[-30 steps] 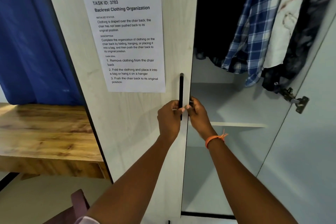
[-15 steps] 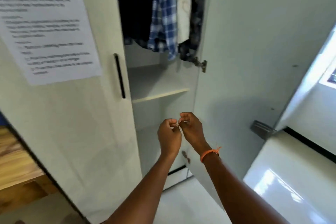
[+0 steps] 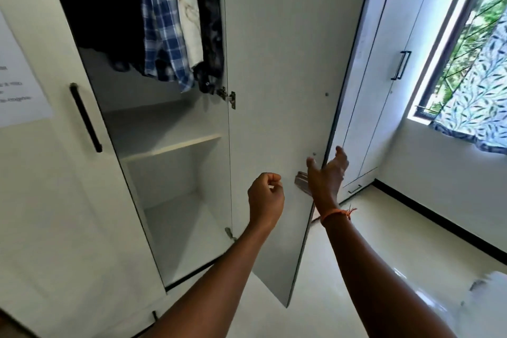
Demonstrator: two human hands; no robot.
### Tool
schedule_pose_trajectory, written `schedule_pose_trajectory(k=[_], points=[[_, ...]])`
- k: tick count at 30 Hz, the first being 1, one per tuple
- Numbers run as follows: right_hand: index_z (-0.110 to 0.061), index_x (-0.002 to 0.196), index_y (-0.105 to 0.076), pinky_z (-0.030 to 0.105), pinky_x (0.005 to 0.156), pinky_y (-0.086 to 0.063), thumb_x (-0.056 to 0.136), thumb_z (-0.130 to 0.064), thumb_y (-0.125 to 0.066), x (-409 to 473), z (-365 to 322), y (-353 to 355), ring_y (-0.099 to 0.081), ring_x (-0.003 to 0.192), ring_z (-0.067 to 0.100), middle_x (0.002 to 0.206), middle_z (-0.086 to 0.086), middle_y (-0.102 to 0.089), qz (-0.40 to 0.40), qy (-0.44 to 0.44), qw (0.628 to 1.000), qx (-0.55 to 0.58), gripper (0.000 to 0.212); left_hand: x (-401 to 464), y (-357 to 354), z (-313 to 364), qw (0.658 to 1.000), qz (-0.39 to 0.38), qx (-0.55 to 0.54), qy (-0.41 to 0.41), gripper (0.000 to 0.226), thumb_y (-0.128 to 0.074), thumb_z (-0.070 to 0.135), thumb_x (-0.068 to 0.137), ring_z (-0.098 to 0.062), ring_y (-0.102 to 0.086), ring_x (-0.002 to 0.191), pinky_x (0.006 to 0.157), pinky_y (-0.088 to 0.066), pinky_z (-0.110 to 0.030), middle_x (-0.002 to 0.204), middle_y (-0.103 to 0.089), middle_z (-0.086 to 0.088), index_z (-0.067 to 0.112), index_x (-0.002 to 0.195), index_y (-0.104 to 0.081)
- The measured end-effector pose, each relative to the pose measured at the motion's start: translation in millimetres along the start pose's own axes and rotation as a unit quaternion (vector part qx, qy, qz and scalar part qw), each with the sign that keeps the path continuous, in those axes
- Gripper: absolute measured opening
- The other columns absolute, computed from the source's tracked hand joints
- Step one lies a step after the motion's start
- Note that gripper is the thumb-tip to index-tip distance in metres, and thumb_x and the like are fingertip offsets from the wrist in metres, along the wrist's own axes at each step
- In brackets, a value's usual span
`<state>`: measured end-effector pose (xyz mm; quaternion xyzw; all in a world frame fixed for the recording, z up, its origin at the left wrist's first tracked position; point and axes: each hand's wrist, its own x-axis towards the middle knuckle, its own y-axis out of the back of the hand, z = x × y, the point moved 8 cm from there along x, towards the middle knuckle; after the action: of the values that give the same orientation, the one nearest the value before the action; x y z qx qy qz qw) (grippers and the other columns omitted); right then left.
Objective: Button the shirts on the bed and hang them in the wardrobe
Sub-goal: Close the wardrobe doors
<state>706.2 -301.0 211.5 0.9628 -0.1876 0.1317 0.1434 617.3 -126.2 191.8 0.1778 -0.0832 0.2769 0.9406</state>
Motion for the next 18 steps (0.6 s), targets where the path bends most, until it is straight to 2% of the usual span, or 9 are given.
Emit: schedule_pose_trajectory(k=[1,3,6,10,13,15,18], points=[[-0.010,0.149,-0.030,0.036,0.113,-0.034,0.089,-0.019,-0.069,10,6,-5,-0.042,0.135,0.028,0.148,0.015,-0.040,-0.037,-0.006,0.999,0.028,0.072,1,-7,5,1.000,0.008,-0.002,0.001,0.014,-0.060,0.011,0.095,-0.011,-0.062,0.096,0.082,-0.049,-0.019,0.107,-0.068,0.001,0.012,0.107,-0.067],[-0.015,0.147,-0.033,0.043,0.109,-0.044,0.090,-0.020,-0.067,21,12,-15,-0.052,0.126,0.028,0.141,0.012,-0.050,-0.088,0.000,0.994,0.058,0.066,5,-20,13,1.000,0.021,-0.011,0.007,0.016,-0.057,0.013,0.097,-0.012,-0.063,0.097,0.086,-0.052,-0.022,0.109,-0.069,0.000,0.013,0.110,-0.067],[-0.015,0.137,-0.044,0.044,0.100,-0.049,0.094,-0.028,-0.061,22,17,-15,-0.056,0.115,0.025,0.129,0.009,-0.057,-0.072,0.028,0.996,0.037,0.048,8,-32,26,0.999,0.036,-0.031,0.000,0.021,-0.052,0.020,0.101,-0.014,-0.065,0.103,0.090,-0.056,-0.030,0.115,-0.068,-0.001,0.015,0.117,-0.064],[-0.019,0.114,-0.052,0.044,0.080,-0.052,0.101,-0.044,-0.046,6,11,-10,-0.060,0.092,0.021,0.103,0.003,-0.062,-0.052,0.045,0.995,0.074,0.029,9,-30,42,0.998,0.052,-0.020,-0.026,0.033,-0.052,0.033,0.100,-0.005,-0.058,0.105,0.080,-0.046,-0.007,0.123,-0.063,0.005,0.017,0.129,-0.058],[-0.020,0.102,-0.048,0.040,0.068,-0.051,0.103,-0.040,-0.043,-24,-3,-9,-0.062,0.076,0.018,0.085,-0.002,-0.061,-0.055,0.072,0.991,0.096,0.021,6,-18,38,0.997,0.066,0.003,-0.044,0.046,-0.058,0.045,0.095,-0.004,-0.060,0.107,0.081,-0.049,-0.012,0.125,-0.060,0.010,0.021,0.134,-0.054],[-0.020,0.107,-0.043,0.039,0.062,-0.051,0.103,-0.038,-0.044,-40,-14,-16,-0.062,0.067,0.015,0.075,-0.003,-0.061,-0.080,0.081,0.986,0.121,0.018,2,-4,33,0.994,0.080,0.042,-0.060,0.049,-0.059,0.048,0.093,-0.002,-0.058,0.108,0.085,-0.051,-0.017,0.126,-0.059,0.015,0.024,0.135,-0.052],[-0.025,0.125,-0.047,0.031,0.058,-0.051,0.104,-0.037,-0.042,-61,-32,-49,-0.064,0.062,0.010,0.069,-0.005,-0.064,-0.171,0.095,0.971,0.137,0.025,-10,32,25,0.984,0.139,0.077,-0.081,0.036,-0.059,0.043,0.095,0.001,-0.061,0.102,0.085,-0.052,-0.015,0.116,-0.064,0.013,0.023,0.125,-0.058]])
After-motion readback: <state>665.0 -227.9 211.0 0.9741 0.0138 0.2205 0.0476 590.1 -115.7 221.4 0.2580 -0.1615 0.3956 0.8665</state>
